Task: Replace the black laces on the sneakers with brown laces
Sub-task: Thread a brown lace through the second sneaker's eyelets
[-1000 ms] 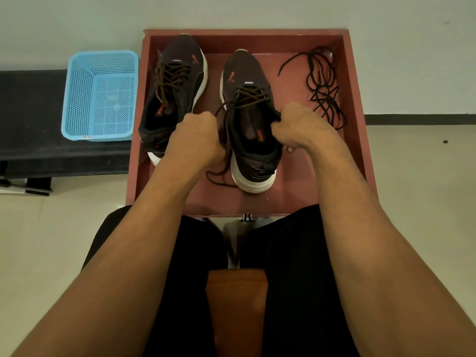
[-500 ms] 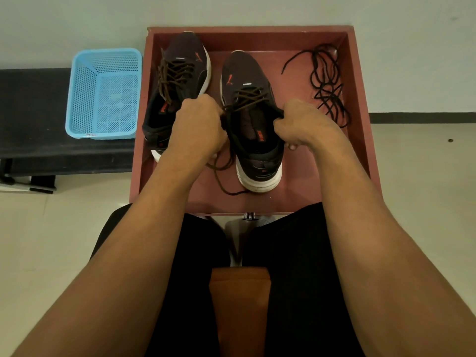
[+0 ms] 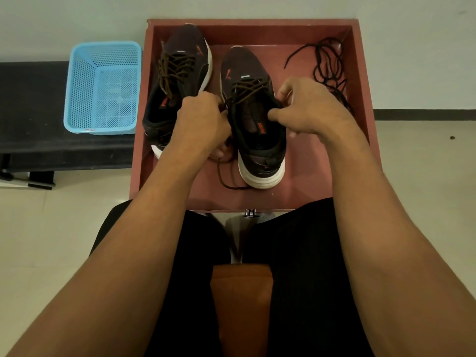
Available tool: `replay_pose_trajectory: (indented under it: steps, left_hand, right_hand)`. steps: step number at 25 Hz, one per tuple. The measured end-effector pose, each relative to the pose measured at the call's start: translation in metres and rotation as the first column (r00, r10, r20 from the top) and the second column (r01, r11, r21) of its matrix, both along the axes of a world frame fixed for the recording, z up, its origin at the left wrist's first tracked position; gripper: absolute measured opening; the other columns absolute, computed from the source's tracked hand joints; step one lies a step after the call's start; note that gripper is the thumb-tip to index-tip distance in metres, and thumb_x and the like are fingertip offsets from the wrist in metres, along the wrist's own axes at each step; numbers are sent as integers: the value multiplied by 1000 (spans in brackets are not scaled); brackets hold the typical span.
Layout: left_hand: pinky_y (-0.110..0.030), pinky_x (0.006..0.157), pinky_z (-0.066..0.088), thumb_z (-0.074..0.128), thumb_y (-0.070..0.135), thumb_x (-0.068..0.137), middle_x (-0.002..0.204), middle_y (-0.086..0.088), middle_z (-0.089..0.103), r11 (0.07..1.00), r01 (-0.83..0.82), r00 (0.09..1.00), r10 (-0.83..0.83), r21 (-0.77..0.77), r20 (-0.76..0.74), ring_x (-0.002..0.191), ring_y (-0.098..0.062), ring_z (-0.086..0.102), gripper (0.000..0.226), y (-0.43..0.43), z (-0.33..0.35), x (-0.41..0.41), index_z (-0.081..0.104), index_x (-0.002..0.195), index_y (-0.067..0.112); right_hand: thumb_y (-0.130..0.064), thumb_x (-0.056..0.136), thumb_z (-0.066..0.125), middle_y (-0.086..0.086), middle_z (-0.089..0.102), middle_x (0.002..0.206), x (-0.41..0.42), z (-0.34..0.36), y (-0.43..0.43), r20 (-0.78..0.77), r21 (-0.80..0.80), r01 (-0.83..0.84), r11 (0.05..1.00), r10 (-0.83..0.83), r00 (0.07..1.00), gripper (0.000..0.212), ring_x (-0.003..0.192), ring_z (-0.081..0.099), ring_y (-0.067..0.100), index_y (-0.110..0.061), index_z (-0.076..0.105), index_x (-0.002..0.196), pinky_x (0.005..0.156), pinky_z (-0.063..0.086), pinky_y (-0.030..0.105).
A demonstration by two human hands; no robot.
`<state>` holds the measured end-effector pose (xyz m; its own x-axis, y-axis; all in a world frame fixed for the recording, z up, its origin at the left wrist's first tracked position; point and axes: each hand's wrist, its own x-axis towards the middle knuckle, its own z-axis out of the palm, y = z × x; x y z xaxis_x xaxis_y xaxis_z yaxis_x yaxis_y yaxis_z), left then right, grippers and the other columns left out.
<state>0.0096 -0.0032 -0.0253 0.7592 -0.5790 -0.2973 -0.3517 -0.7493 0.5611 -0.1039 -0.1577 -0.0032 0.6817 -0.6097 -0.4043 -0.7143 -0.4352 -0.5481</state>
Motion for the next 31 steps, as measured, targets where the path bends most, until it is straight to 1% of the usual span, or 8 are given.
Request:
replay_pose_trajectory:
  steps: [3, 6, 11, 14, 16, 20, 28, 31]
  left_hand:
    - [-34, 55, 60, 60, 26, 98, 66, -11, 67, 999, 2, 995, -6, 45, 100, 57, -29, 71, 27, 2, -2, 2, 64, 78, 8]
    - [-45, 76, 59, 61, 45, 92, 86, -9, 68, 995, -57, 965, 35, 79, 261, 84, -32, 68, 30, 4, 4, 5, 70, 85, 17]
    - [-29, 54, 38, 58, 54, 94, 48, 5, 49, 952, -131, 934, 212, -278, 288, 48, -9, 50, 56, 6, 27, 3, 56, 56, 14]
    - [-26, 48, 41, 58, 45, 103, 53, 0, 63, 792, -172, 978, 206, -586, -10, 42, -11, 52, 49, 3, 37, -2, 61, 66, 13]
    - [-23, 38, 35, 55, 36, 108, 52, -3, 62, 674, -251, 968, 173, -695, -181, 35, -14, 48, 41, 1, 40, -5, 60, 75, 12]
    - [-21, 42, 39, 54, 41, 108, 56, -1, 64, 693, -245, 969, 202, -678, -143, 39, -15, 55, 38, -2, 33, -2, 61, 83, 13]
    - [-29, 45, 47, 62, 30, 103, 71, -4, 71, 670, -353, 935, 279, -653, -219, 50, -14, 63, 20, 1, 20, 9, 62, 98, 12]
    - [-29, 73, 58, 70, 41, 91, 102, -7, 69, 734, -284, 921, 388, -617, 38, 82, -13, 68, 45, 5, 17, 11, 52, 121, 12]
  right_hand:
    - [-15, 94, 70, 6, 76, 77, -2, -1, 2, 29, 60, 38, 997, -40, 999, 8, 55, 74, 13, -14, 66, 100, 67, 65, 34]
    - [-12, 95, 68, 10, 77, 75, -2, -3, 1, 34, 122, 50, 991, -54, 998, 8, 59, 77, 16, -11, 65, 102, 73, 67, 39]
    - [-36, 88, 78, -8, 67, 92, 3, -8, -3, 181, -16, 4, 1000, -1, 983, 23, 79, 64, 5, -24, 64, 102, 72, 54, 29]
    - [-37, 90, 75, -13, 70, 92, 6, 4, 4, 487, -17, -78, 997, 76, 870, 20, 76, 59, -3, -23, 70, 104, 75, 56, 29]
    - [-29, 97, 72, -15, 75, 89, 7, 12, 13, 541, 149, -265, 953, 146, 828, 15, 70, 63, -1, -18, 74, 108, 61, 53, 25]
    - [-22, 102, 70, 16, 78, 98, 6, 14, 16, 543, 374, -451, 811, 202, 815, 22, 69, 68, 24, -4, 73, 114, 51, 52, 29]
    - [-19, 98, 76, 3, 81, 92, -3, -1, -8, 535, 265, -236, 935, 61, 843, 12, 60, 64, 12, -14, 79, 108, 49, 45, 25]
    - [-16, 98, 75, 2, 82, 92, -2, -4, -10, 577, 278, -148, 949, -42, 816, 12, 61, 64, 11, -11, 79, 108, 50, 48, 23]
